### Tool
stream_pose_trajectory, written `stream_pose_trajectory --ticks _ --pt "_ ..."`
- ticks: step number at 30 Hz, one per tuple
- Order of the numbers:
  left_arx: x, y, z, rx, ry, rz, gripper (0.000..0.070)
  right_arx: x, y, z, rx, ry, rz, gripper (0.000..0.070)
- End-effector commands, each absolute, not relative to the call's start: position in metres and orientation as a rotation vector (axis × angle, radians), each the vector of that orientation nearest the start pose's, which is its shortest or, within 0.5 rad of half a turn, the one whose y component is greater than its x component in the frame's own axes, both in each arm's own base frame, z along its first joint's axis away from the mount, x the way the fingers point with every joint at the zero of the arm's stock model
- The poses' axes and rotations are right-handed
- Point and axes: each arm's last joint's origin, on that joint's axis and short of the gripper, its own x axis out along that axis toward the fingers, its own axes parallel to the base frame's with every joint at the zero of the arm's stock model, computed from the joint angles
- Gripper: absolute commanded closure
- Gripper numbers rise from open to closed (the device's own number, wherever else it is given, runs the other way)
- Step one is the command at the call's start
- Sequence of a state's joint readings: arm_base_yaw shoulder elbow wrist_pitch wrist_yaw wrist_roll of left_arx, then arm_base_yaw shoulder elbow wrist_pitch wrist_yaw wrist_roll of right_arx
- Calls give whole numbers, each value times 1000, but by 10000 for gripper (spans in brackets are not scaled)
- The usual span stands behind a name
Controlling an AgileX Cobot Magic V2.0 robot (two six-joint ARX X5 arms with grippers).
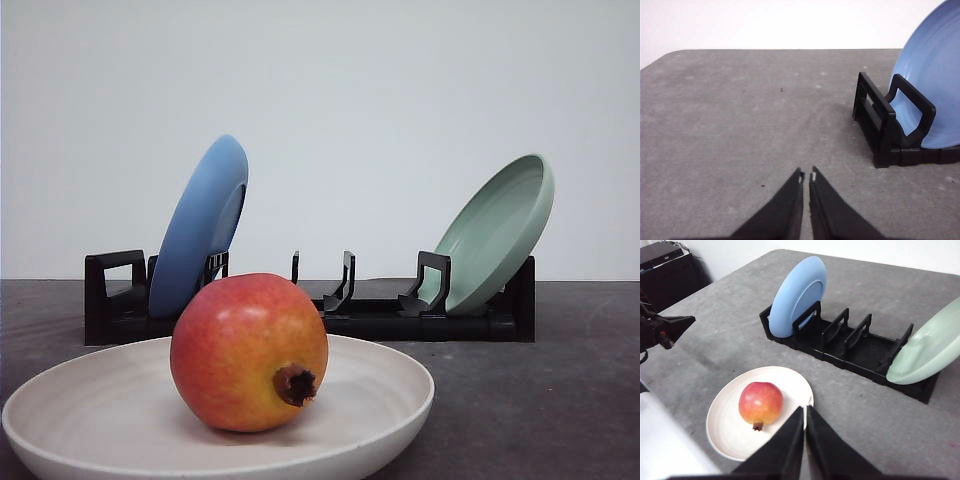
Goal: Place pomegranate in white plate
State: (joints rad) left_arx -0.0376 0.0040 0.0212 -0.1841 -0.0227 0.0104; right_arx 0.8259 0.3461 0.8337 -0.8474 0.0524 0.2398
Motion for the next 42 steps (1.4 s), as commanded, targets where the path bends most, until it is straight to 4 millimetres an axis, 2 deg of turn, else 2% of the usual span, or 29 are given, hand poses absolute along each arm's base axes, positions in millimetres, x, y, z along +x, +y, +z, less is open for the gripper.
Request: stream_pose_trajectory --ticks 1,4,11,15,19,23,29,36,42 --pt "96 -3 149 12 181 -21 700 35 34 330 81 400 709 700" --pt "96 -3 149 12 181 -22 700 37 32 329 89 399 654 700" --pt "96 -3 149 12 181 -21 700 51 19 318 -104 198 369 700" --pt "96 -3 149 13 181 -21 700 68 12 293 -103 100 179 700" --pt "96 -3 149 13 181 -21 700 83 6 255 -96 51 69 700" --pt "96 -3 149 13 181 -21 700 90 3 217 -93 15 31 700" --pt "96 -3 149 12 181 -21 700 94 0 181 -83 39 -3 700" --pt "96 -3 149 13 181 -21 700 97 -2 156 -28 109 -16 700" --pt "96 -3 149 12 181 -21 700 96 -2 149 -20 175 -23 700"
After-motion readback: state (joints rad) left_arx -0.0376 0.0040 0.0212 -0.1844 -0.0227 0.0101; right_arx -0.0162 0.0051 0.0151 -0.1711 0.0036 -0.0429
